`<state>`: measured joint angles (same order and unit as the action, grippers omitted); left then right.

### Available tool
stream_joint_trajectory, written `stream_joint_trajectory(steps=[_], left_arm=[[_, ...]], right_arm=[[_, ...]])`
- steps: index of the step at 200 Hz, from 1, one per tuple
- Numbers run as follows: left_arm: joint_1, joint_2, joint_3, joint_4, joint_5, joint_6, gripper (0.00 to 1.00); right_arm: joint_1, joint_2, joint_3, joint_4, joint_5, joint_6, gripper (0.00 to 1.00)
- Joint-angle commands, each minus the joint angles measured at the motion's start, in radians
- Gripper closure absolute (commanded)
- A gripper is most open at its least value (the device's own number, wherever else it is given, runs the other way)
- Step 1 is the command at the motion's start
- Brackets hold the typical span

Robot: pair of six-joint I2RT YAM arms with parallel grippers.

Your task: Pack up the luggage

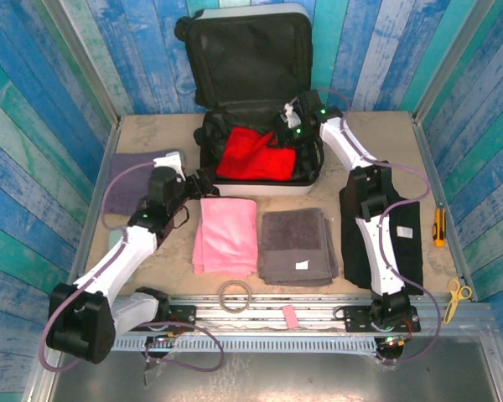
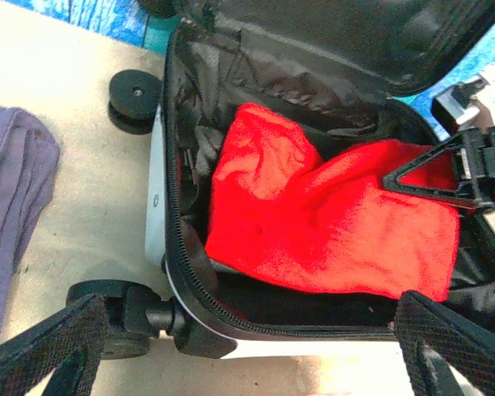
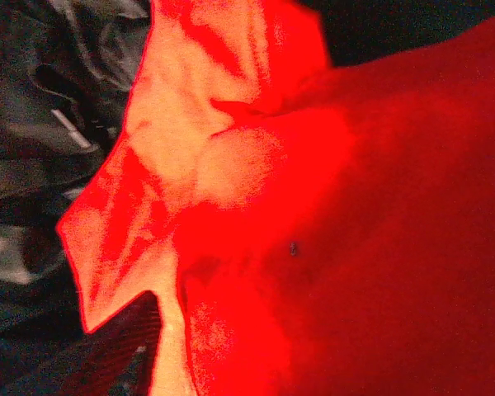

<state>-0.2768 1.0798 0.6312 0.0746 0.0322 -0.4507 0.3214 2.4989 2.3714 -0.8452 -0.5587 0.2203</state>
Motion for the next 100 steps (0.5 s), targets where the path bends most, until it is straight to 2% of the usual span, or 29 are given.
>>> stream_joint_trajectory(steps=[1, 27, 70, 100], left_arm=[[-0.001, -0.081, -0.013, 0.069, 0.028, 0.112, 0.07], [-0.002, -0.131, -0.055, 0.099, -0.019, 0.152, 0.07], [-0.001, -0.149, -0.089, 0.146, -0.032, 0.166, 0.07], [-0.005, -0.116, -0.075, 0.136, -0.016, 0.165, 0.07]], right_arm=[[-0.014, -0.039, 0.022, -0.076, 0.184, -0.019, 0.31], [-0.015, -0.097, 0.018, -0.084, 0.328, -0.022, 0.2], [-0.015, -0.225, -0.026, -0.091, 0.507, -0.06, 0.19], [-0.014, -0.268, -0.039, -0.1, 0.53, -0.081, 0.21]])
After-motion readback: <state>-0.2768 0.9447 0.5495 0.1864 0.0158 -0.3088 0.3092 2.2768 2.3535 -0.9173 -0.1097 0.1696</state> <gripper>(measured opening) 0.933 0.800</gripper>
